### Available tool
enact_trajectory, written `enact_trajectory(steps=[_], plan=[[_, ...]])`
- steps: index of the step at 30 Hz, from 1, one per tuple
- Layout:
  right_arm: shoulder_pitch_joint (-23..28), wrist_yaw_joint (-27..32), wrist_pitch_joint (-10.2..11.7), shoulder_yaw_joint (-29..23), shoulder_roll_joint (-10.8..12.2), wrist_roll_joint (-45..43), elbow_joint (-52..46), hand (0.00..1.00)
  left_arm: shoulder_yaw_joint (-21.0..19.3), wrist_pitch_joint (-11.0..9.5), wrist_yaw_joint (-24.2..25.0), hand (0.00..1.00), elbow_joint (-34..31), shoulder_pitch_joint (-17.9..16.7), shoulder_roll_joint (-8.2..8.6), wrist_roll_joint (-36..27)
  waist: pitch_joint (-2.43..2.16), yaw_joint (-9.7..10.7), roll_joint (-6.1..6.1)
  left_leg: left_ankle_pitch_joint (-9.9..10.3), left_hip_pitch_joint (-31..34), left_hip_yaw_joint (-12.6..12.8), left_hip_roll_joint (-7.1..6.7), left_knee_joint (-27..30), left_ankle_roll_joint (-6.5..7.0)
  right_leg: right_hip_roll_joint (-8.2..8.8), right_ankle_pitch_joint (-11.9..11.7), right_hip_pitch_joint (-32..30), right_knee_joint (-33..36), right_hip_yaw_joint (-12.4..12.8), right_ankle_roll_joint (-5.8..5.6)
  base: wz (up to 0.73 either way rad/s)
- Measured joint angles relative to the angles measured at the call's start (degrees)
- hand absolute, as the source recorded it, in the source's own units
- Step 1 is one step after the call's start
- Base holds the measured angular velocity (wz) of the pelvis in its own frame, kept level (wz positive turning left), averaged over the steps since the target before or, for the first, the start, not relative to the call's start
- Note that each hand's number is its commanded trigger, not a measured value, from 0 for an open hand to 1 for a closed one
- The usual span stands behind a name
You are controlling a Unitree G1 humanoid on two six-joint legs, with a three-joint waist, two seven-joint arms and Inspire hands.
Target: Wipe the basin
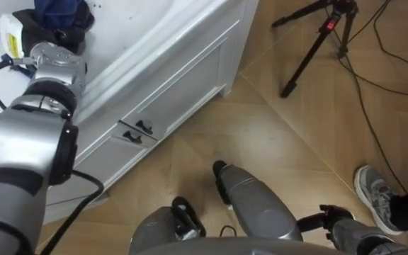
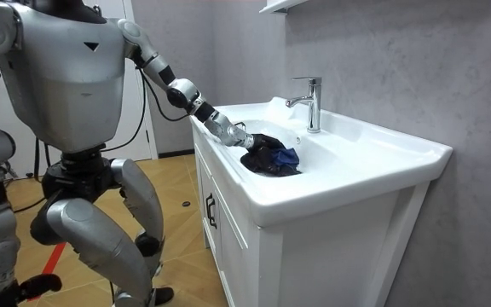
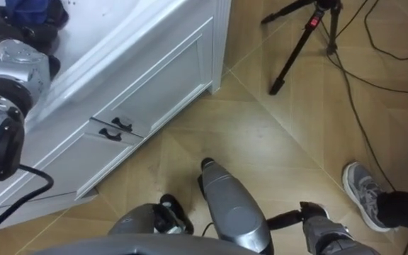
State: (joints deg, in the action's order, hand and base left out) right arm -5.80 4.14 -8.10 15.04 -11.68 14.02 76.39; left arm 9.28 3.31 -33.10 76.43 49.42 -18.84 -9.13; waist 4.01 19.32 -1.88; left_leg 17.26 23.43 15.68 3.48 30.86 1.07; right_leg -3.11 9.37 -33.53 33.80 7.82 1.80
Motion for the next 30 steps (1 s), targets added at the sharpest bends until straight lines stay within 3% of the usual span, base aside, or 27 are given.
enact_trajectory(steps=[4, 13, 17, 30], plan=[[0.01, -0.15, 0.01, -0.06, -0.15, -0.19, 1.22, 0.00, 0.03, 0.05, 0.09, 1.00, 0.00, 0.70, 0.11, 3.02, 0.05, 0.97, -0.42, 0.28, -0.09, 0.59, 0.33, 0.13, 0.00, -0.15, -0.01, -0.20, 0.01, 0.05, 0.02, -0.08], [-0.46, -0.07, 0.62, -0.61, -1.76, 1.47, 1.75, 0.00, 1.42, 0.26, -0.43, 1.00, 0.01, 5.14, 0.64, 2.99, 0.06, 2.35, -0.91, 0.50, -0.41, 2.36, 0.92, 0.27, -0.30, -0.28, -0.08, -0.80, 0.26, 0.39, 0.42, -0.09], [-0.14, -0.09, 1.06, -0.41, -1.96, 1.41, 1.79, 0.00, 2.22, 0.01, -0.97, 1.00, 0.00, 5.27, 1.64, 3.10, 0.07, 2.52, -0.88, 0.55, -1.11, 2.74, 0.90, 0.28, -0.33, -0.33, 0.15, -0.31, 0.62, 0.68, 0.45, -0.03], [-0.26, -0.18, 1.13, 0.05, -2.29, 1.39, 2.16, 0.00, 2.52, -0.10, -1.10, 1.00, -1.17, 5.28, 1.76, 4.76, 0.08, 2.36, -0.86, 1.11, -1.06, 3.15, 0.92, 0.92, -0.33, -0.90, 0.38, -0.75, 2.02, 1.51, 0.28, -0.03]])
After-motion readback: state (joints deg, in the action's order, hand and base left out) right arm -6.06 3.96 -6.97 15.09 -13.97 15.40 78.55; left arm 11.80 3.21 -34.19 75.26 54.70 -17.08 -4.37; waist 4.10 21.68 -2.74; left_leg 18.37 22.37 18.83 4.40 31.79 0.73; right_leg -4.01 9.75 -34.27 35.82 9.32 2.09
